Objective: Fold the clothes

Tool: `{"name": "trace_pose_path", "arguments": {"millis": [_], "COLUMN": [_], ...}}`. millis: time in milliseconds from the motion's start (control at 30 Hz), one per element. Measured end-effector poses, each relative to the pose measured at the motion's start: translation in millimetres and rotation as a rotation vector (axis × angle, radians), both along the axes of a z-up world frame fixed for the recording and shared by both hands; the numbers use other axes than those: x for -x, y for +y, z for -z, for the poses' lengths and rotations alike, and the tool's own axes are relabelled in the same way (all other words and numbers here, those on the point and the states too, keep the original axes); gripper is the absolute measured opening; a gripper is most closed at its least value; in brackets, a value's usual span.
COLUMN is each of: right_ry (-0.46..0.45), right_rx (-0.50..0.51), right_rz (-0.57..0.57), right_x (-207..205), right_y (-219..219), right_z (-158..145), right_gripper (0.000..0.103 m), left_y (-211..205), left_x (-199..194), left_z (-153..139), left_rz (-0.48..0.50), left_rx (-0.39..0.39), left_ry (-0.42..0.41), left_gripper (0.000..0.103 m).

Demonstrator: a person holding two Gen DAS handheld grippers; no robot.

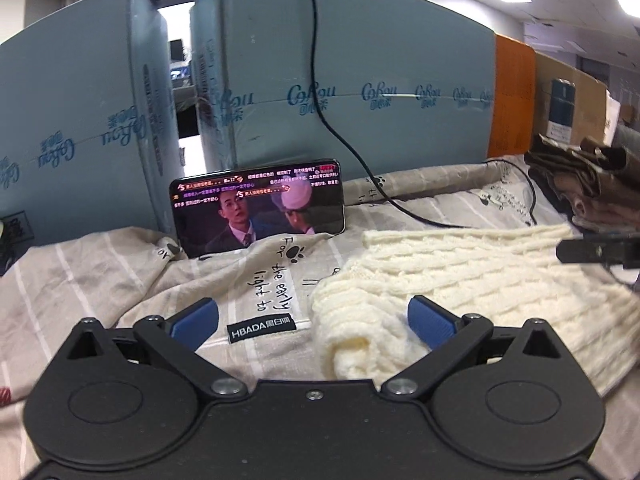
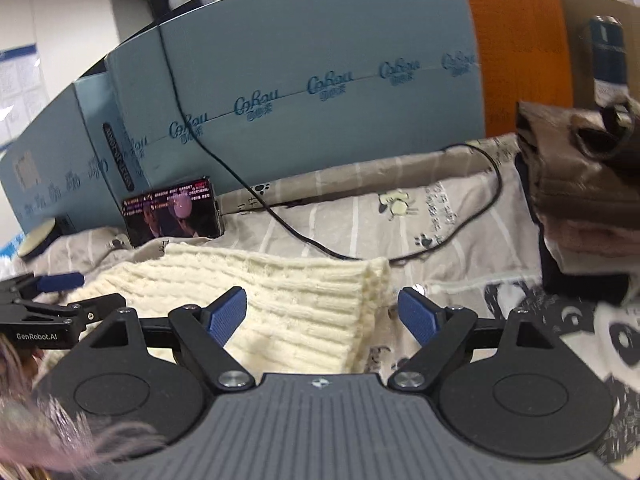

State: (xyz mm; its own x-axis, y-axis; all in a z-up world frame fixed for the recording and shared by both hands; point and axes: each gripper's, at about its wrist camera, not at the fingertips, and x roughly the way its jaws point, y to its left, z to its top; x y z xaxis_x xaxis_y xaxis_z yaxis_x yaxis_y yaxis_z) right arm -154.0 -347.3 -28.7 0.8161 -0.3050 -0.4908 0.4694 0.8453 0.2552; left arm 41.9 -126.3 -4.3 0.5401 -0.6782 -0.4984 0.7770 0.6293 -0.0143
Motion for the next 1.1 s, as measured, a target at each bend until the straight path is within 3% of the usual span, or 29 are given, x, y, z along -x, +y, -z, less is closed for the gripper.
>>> {"name": "trace_pose_path", "arguments": {"millis": [167,300,433,567,700,800,1000,1100], "right_ry": [-0.006,-0.064,-0.051,-0.024,0.024,0.032,0.045,0.044], "right_rx": [-0.086,-0.154,-0.186,-0.225,-0.229,-0.232,-0.227,-0.227], "right_rz": [0.004,0.008,0.004,0.016,0.044,0.038,0.039,0.040], "right_x": [7.6,5.6,-6.8,-15.3,-22.5,-29.3,-43.7,-49.1], "right_y": [-4.3,-12.2,-19.2,-23.8,-22.2,-20.8,-18.7,-18.2], "right_z": [-0.1,2.2,5.9,11.3,13.7,12.2,10.0,9.2], "right_gripper": [0.081,0.081,0.081,0.081,0.081,0.081,0.082,0.081], "left_y": [12.4,17.8,26.4,30.6,17.4,3.5,-5.7,-10.7], "left_x": [6.1,18.1,27.0,23.1,6.3,-5.2,-15.0,-12.5], "left_z": [-8.1,-6.9,-6.3,-6.3,-1.5,6.0,28.5,30.1], "left_rz": [-0.054,-0.096,-0.097,-0.080,0.025,0.039,0.052,0.068], "left_rx": [0.052,0.064,0.090,0.129,0.129,0.109,0.180,0.191], "left_ry": [0.111,0.191,0.276,0.303,0.314,0.318,0.385,0.375], "left_gripper": [0.103,0.103,0.103,0.103,0.103,0.103,0.102,0.093]}}
